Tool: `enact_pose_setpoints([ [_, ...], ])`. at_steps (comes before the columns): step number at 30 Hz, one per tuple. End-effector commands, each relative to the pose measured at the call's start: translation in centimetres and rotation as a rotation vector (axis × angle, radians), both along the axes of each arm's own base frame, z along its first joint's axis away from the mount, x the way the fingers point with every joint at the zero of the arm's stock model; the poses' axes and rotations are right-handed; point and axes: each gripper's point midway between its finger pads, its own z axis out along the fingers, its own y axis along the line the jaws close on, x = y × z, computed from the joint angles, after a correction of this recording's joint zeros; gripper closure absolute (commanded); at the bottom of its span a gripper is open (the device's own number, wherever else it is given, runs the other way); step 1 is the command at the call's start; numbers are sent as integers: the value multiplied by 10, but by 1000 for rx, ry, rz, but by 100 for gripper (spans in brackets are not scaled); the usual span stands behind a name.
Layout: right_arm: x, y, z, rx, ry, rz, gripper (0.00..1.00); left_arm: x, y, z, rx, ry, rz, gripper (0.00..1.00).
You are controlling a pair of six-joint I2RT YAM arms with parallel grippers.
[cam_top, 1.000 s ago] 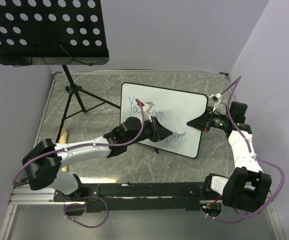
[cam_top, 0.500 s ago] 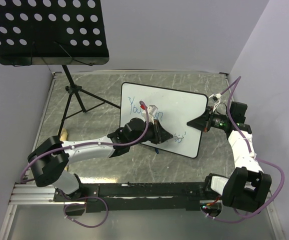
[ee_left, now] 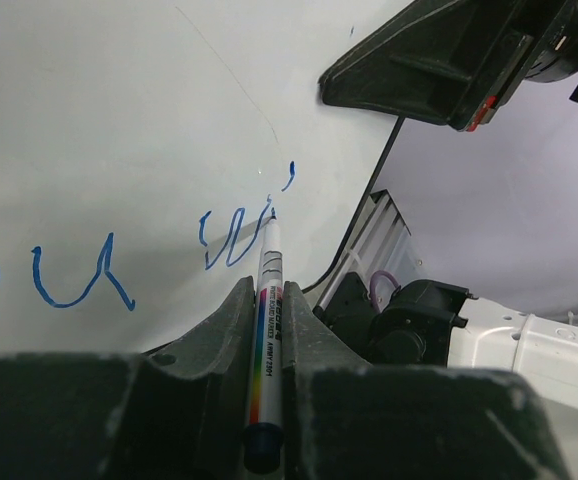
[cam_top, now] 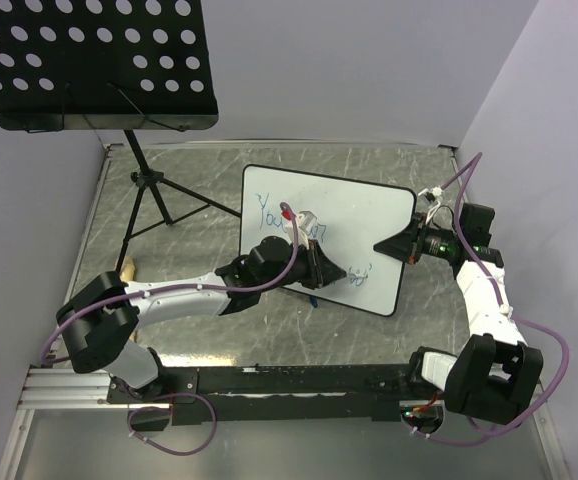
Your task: Write a sentence on the whiteboard
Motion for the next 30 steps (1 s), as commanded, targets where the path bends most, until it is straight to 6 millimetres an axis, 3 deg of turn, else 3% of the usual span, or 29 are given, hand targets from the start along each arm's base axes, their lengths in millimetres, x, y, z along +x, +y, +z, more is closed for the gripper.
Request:
enact_pose_setpoints([
  [1, -24, 15, 51, 118, -160, 195, 100, 1, -2, -3, 15, 10, -9, 99],
  [12, -24, 15, 51, 117, -162, 195, 100, -7, 0, -18, 50, 41, -38, 99],
  [19, -24, 15, 51, 118, -159, 195, 100, -7, -3, -17, 42, 41, -47, 99],
  [23, -24, 15, 51, 118, -159, 195, 100, -6, -6, -1, 2, 13, -53, 99],
  [30, -24, 15, 51, 118, -160, 195, 100, -10, -6, 44, -105, -34, -67, 99],
])
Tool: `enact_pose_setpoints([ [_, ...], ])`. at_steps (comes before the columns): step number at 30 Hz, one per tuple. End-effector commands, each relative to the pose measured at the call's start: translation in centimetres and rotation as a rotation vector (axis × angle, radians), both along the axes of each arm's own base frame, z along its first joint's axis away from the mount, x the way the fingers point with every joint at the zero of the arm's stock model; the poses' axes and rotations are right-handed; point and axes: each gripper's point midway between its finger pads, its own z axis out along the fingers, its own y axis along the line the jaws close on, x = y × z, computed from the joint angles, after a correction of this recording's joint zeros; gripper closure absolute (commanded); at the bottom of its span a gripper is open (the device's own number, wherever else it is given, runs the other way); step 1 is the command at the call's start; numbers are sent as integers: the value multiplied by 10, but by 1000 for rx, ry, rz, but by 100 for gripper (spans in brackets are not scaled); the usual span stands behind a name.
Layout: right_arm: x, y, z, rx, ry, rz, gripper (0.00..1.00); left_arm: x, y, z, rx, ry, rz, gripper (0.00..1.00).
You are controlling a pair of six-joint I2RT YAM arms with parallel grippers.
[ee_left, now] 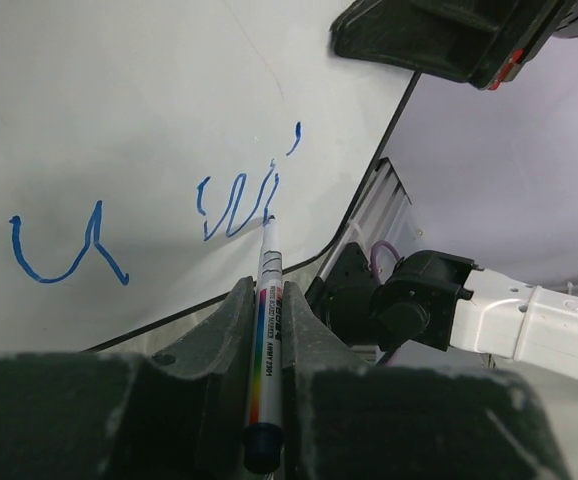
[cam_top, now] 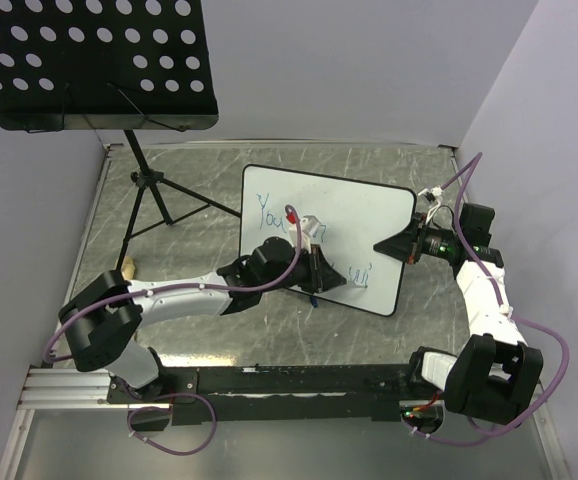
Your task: Write a sentence on the whiteboard
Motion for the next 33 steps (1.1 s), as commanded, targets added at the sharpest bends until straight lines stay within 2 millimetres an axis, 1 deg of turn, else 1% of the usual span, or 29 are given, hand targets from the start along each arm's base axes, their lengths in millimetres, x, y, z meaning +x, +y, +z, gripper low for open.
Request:
enact_pose_setpoints([
  [1, -24, 15, 51, 119, -159, 195, 100, 1, -2, 61, -145, -76, 0, 99],
  [3, -25, 15, 51, 118, -159, 195, 100, 0, 3, 68, -159, -84, 6, 99],
  [13, -24, 15, 51, 115, -160, 193, 100, -7, 12, 67, -199, -106, -2, 99],
  [18, -23, 14, 50, 116, -159, 192, 100, -8, 17, 71, -197, -137, 1, 99],
  [27, -23, 14, 50, 114, -160, 191, 100, -11, 22, 76, -213, -172, 0, 99],
  [33, -22, 14, 49, 114, -155, 187, 100, -10, 22, 78, -205, -190, -4, 99],
])
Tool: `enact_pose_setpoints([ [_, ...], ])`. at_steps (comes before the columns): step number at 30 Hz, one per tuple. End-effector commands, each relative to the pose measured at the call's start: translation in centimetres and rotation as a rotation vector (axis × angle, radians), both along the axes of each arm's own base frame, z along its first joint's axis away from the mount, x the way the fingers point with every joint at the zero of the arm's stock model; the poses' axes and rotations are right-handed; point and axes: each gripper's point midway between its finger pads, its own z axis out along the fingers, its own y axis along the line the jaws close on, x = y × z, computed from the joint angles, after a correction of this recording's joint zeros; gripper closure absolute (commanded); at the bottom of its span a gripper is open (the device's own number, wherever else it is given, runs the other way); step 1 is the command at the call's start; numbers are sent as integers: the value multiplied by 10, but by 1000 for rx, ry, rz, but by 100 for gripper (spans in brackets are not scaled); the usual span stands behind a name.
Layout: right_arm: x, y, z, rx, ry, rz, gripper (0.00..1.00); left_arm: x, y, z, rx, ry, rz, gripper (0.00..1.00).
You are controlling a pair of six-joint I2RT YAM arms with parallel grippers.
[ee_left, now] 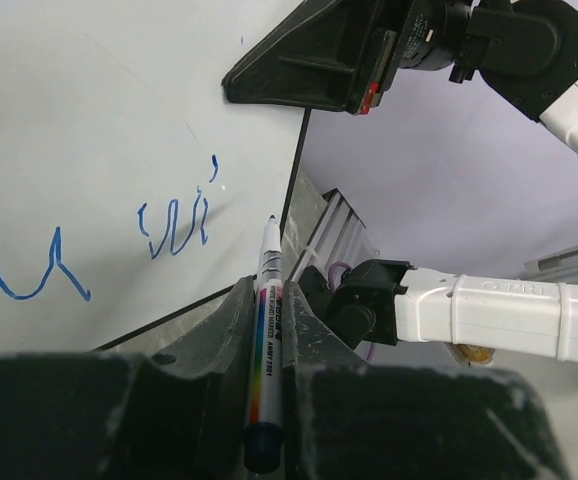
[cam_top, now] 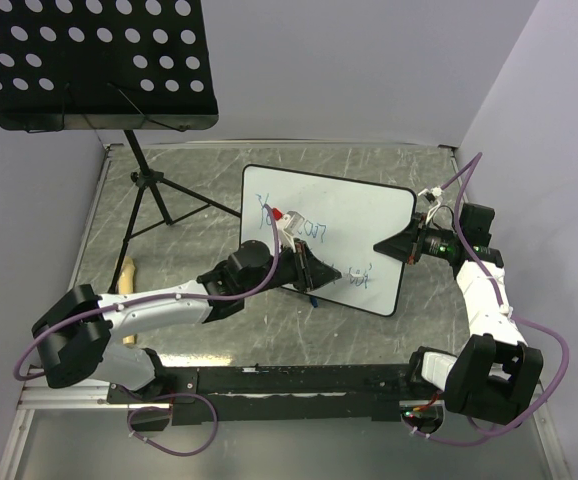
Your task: Write a sentence on the whiteboard
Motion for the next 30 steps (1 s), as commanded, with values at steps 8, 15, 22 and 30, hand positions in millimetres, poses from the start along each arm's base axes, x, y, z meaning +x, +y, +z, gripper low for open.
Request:
enact_pose_setpoints([
  [8, -22, 14, 50, 118, -153, 191, 100, 6, -9, 24, -30, -84, 3, 99],
  [15, -22, 14, 49, 115, -152, 187, 100, 12, -26, 30, -13, -107, 8, 99],
  [22, -22, 14, 50, 113, -158, 188, 100, 27, -42, 27, 14, -104, 32, 99],
  [30, -22, 14, 50, 115, -155, 189, 100, 29, -45, 17, 62, -97, 44, 99],
])
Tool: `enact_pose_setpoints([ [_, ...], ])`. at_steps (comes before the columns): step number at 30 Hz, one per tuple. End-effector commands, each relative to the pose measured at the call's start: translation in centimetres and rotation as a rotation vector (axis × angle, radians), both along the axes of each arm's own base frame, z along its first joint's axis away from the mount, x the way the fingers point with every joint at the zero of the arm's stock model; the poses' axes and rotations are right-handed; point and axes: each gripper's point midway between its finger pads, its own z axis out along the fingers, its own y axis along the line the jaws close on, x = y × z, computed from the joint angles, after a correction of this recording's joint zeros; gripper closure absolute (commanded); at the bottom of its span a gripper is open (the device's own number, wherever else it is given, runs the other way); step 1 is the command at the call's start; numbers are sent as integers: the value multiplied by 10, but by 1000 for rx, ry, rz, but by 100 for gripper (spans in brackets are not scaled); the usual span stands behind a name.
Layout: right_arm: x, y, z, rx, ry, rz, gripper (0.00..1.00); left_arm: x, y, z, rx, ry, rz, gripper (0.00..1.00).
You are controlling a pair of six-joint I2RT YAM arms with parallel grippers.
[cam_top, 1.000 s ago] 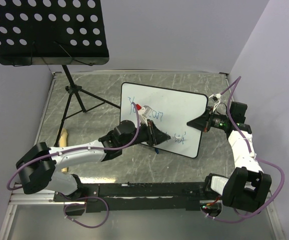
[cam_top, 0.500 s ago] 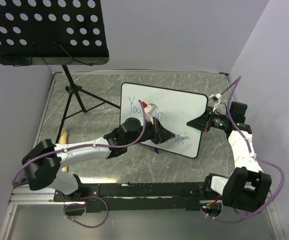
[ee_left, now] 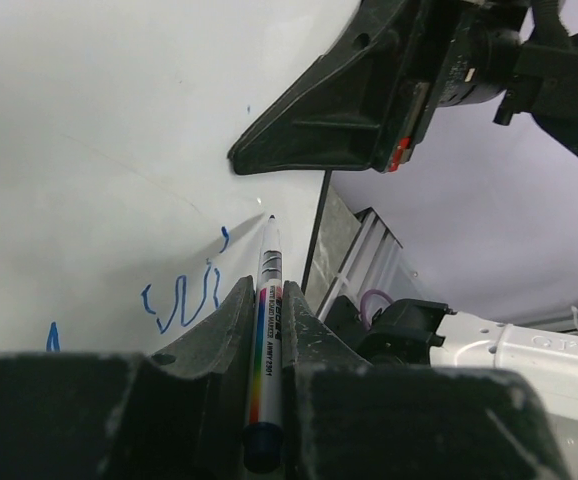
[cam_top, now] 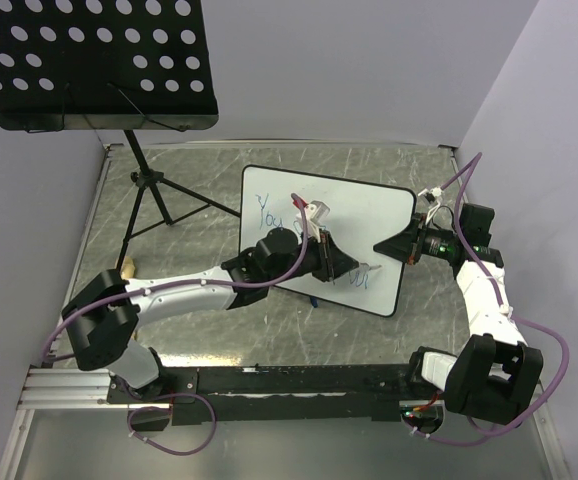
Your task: Write a sentence on the whiteboard
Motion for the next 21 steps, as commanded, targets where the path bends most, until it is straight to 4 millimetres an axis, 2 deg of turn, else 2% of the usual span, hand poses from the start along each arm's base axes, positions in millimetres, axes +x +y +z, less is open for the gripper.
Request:
enact_pose_setpoints([
  [1, -21, 14, 50, 113, -157, 186, 100, 4, -7, 15, -13, -36, 10, 99],
  [10, -22, 14, 50, 113, -157, 186, 100, 8, -10, -1, 27, -21, 21, 99],
  [21, -22, 14, 50, 113, -157, 186, 100, 1, -1, -14, 65, 10, 17, 99],
])
